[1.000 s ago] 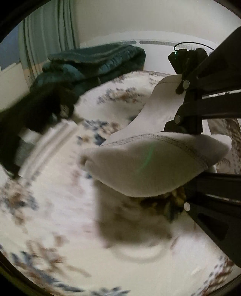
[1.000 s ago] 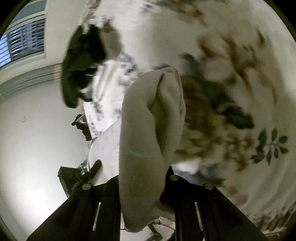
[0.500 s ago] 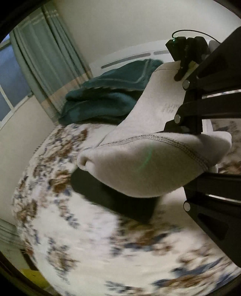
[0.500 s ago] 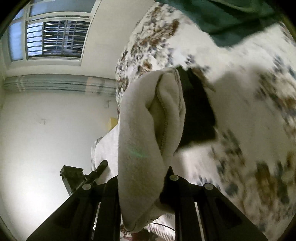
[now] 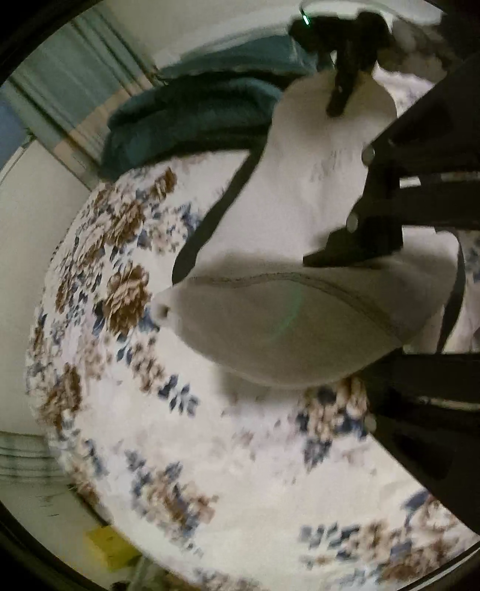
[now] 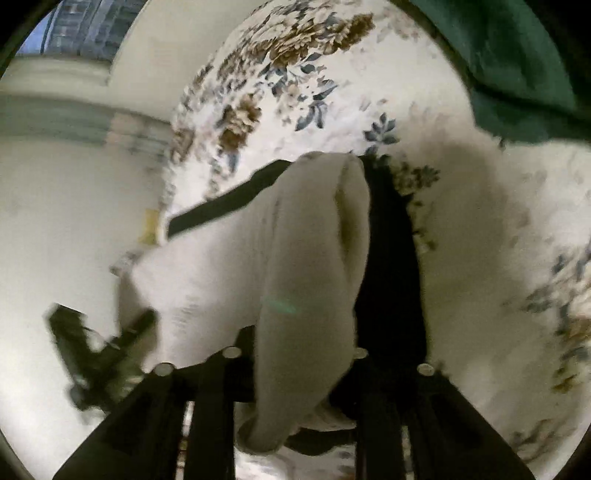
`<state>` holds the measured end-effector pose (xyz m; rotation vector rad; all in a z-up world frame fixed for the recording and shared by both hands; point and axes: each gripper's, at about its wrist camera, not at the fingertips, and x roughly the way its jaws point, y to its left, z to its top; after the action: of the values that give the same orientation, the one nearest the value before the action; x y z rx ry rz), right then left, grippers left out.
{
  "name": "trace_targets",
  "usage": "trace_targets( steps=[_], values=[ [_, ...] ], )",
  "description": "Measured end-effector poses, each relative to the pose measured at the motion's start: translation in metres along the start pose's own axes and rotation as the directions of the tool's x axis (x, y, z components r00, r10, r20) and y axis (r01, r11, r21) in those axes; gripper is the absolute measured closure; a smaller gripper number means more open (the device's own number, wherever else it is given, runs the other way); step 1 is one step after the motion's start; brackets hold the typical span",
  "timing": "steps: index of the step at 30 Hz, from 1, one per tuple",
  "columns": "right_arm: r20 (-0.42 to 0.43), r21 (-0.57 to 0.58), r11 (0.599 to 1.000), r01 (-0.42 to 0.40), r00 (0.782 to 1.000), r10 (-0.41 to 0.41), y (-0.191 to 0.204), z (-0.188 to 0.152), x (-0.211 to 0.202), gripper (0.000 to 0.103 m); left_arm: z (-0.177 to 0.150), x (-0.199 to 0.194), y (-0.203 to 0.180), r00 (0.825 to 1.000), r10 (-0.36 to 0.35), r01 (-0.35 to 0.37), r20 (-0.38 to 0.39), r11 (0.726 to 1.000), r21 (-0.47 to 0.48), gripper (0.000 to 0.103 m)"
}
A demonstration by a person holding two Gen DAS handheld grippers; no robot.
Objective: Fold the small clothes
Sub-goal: 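Lower the folded shirt onto the dark green stack and open both grippers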
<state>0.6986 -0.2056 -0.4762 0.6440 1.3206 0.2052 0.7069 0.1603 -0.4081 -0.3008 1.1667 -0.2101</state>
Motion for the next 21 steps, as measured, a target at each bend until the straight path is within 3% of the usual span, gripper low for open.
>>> trace_targets(
  steps=[1, 3, 5, 6, 7, 8, 11, 18, 21],
  values=[
    [0.008, -0.028, 0.997, 0.077, 0.997, -0.076, 0.006, -0.004, -0.004, 0.049, -0.003, -0.004, -0.001, 0.999, 0.031, -0.031, 0.017, 1.000, 0.004, 0.067],
    [0.045, -0.066, 0.982, 0.177, 0.984, -0.174, 0.014, -0.010, -0.010, 0.019, -0.007, -0.015, -0.002, 0.993, 0.109, -0.109, 0.053, 0.994, 0.003, 0.060],
    [0.099, -0.101, 0.940, 0.325, 0.944, -0.316, 0.026, -0.022, -0.021, 0.002, -0.012, -0.026, -0.003, 0.984, 0.155, -0.156, 0.086, 0.988, 0.006, 0.056],
    [0.122, -0.109, 0.922, 0.372, 0.925, -0.359, 0.029, -0.028, -0.026, 0.000, -0.015, -0.032, -0.005, 0.979, 0.178, -0.180, 0.098, 0.984, 0.008, 0.038],
    [0.150, -0.123, 0.894, 0.430, 0.899, -0.412, 0.035, -0.036, -0.031, 0.000, -0.019, -0.037, -0.008, 0.972, 0.207, -0.210, 0.112, 0.978, 0.017, 0.012],
    [0.182, -0.141, 0.859, 0.492, 0.866, -0.466, 0.042, -0.047, -0.037, 0.000, -0.024, -0.043, -0.012, 0.965, 0.231, -0.236, 0.126, 0.971, 0.027, 0.002],
    [0.245, -0.166, 0.807, 0.567, 0.817, -0.523, 0.059, -0.083, -0.065, 0.000, -0.040, -0.065, -0.027, 0.947, 0.273, -0.285, 0.171, 0.957, 0.050, 0.000],
    [0.389, -0.123, 0.779, 0.615, 0.752, -0.532, 0.108, -0.158, -0.154, 0.000, -0.081, -0.141, -0.070, 0.915, 0.309, -0.343, 0.259, 0.934, 0.097, 0.000],
    [0.436, -0.113, 0.781, 0.615, 0.736, -0.517, 0.131, -0.194, -0.199, 0.000, -0.101, -0.187, -0.089, 0.904, 0.306, -0.350, 0.297, 0.930, 0.107, 0.000]
  ],
)
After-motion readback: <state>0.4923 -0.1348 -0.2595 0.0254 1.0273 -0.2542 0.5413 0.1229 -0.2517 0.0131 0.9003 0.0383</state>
